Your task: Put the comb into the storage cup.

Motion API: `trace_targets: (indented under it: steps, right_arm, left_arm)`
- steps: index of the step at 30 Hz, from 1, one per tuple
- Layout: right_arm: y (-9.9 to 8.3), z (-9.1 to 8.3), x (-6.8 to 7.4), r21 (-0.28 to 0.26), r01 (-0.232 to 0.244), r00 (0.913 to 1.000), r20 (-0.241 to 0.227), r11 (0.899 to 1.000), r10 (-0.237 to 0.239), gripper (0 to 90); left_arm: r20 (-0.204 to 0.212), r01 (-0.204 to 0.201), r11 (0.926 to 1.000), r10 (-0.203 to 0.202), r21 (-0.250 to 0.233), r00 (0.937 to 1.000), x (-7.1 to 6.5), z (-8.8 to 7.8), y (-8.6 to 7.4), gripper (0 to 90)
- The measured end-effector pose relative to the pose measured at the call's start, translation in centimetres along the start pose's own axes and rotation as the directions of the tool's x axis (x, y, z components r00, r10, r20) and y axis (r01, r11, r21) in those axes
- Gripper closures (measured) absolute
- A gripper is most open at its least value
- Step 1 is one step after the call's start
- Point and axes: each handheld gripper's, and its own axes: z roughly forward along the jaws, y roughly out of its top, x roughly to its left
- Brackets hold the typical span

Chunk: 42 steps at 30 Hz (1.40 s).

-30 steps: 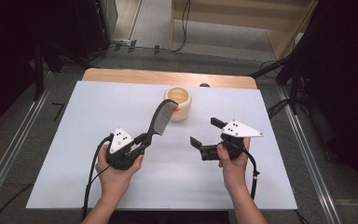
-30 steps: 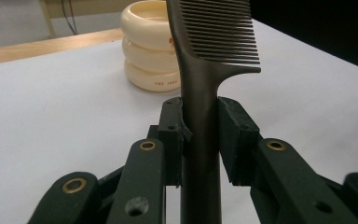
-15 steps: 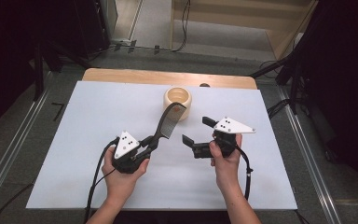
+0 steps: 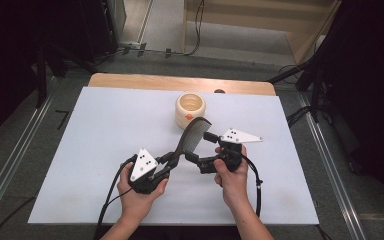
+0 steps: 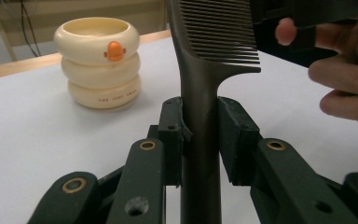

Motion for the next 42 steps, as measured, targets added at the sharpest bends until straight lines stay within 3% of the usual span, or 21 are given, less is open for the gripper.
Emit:
trace_targets:
  steps: [1,3,4,6,7,10,12,18,22,25,26,28,31,32,34,35,38,42]
  right_arm:
    - [0.0,0.2,0.0,-0.003,-0.031,0.9994,-0.013,1.0,0.031,0.0]
    - [0.0,0.2,-0.1,-0.008,-0.043,0.9989,-0.019,0.999,0.043,4.6]
    - [-0.1,0.2,0.0,-0.033,-0.08,0.9968,-0.005,0.996,0.08,13.9]
    - [-0.1,0.3,0.0,-0.025,-0.092,0.9958,0.0,0.995,0.092,14.6]
    - [-0.2,0.4,0.1,-0.015,-0.116,0.9928,0.03,0.993,0.116,22.3]
    - [-0.2,0.4,0.3,-0.022,-0.132,0.9901,0.046,0.991,0.133,27.3]
    - [-0.2,0.4,0.3,-0.023,-0.142,0.9892,0.034,0.99,0.142,36.9]
    - [-0.5,0.5,0.0,-0.021,-0.202,0.9794,-0.006,0.979,0.202,52.2]
    - [-0.9,0.5,-0.2,-0.023,-0.21,0.9775,-0.025,0.977,0.209,64.5]
    - [-1.0,0.4,-0.1,0.001,-0.272,0.9605,-0.062,0.962,0.271,76.1]
    - [-1.1,0.4,-0.1,-0.002,-0.272,0.9599,-0.071,0.962,0.271,78.1]
    - [-1.1,0.3,-0.1,-0.001,-0.294,0.9507,-0.103,0.956,0.293,81.7]
    - [-1.0,0.3,0.4,-0.004,-0.256,0.9638,-0.077,0.967,0.255,82.1]
    - [-0.8,0.1,0.6,-0.019,-0.228,0.9708,-0.08,0.973,0.226,82.2]
    - [-0.7,0.0,0.6,-0.036,-0.223,0.9721,-0.082,0.974,0.22,82.2]
    - [-0.5,-0.2,0.6,-0.047,-0.222,0.9729,-0.077,0.974,0.218,82.2]
    - [-0.2,-0.8,0.5,-0.065,-0.19,0.9811,-0.048,0.98,0.187,82.3]
    - [0.1,-1.6,0.2,-0.092,-0.169,0.9856,-0.029,0.981,0.167,82.3]
  left_arm:
    - [0.007,-0.002,1.0,0.002,-0.005,1.0,-0.1,0.0,0.0,72.6]
    - [0.011,-0.007,0.9999,0.007,-0.011,0.9999,-0.3,0.0,0.0,72.6]
    - [0.016,-0.008,0.9999,0.008,-0.015,0.9998,-0.4,0.0,0.0,72.6]
    - [0.015,-0.012,0.9997,0.012,-0.019,0.9998,-0.5,-0.1,0.0,72.6]
    - [0.013,-0.015,0.9997,0.015,-0.02,0.9998,-0.6,-0.1,0.0,72.6]
    - [0.012,-0.022,0.9994,0.023,-0.028,0.9997,-0.8,-0.1,-0.1,72.6]
    - [0.01,-0.025,0.9992,0.025,-0.032,0.9996,-0.9,-0.2,-0.1,72.6]
    - [0.006,-0.045,0.9981,0.045,-0.043,0.999,-1.3,0.0,-0.4,72.6]
    - [0.002,-0.05,0.9982,0.05,-0.032,0.9987,-1.6,0.2,-0.6,72.6]
    - [-0.003,-0.059,0.9977,0.059,-0.033,0.9982,-1.8,0.3,-0.7,72.6]
    - [-0.009,-0.063,0.9974,0.063,-0.033,0.998,-1.9,0.3,-0.7,72.5]
    - [-0.023,-0.074,0.9967,0.073,-0.034,0.997,-2.1,0.5,-0.9,72.5]
    - [-0.006,-0.049,0.9984,0.049,-0.029,0.9988,-1.9,0.8,-0.9,71.9]
    - [-0.005,-0.039,0.9987,0.038,-0.032,0.9992,-1.8,0.7,-0.8,66.7]
    - [0.014,-0.019,0.9991,0.019,-0.037,0.9997,-1.7,0.7,-0.7,55.7]
    - [0.01,-0.017,0.9991,0.017,-0.038,0.9998,-1.6,0.7,-0.7,55.7]
    - [-0.005,-0.004,0.9994,0.004,-0.035,1.0,-1.5,0.7,-0.7,38.6]
    - [0.002,0.022,0.9992,-0.022,-0.033,0.9998,-1.0,0.3,-0.6,30.7]
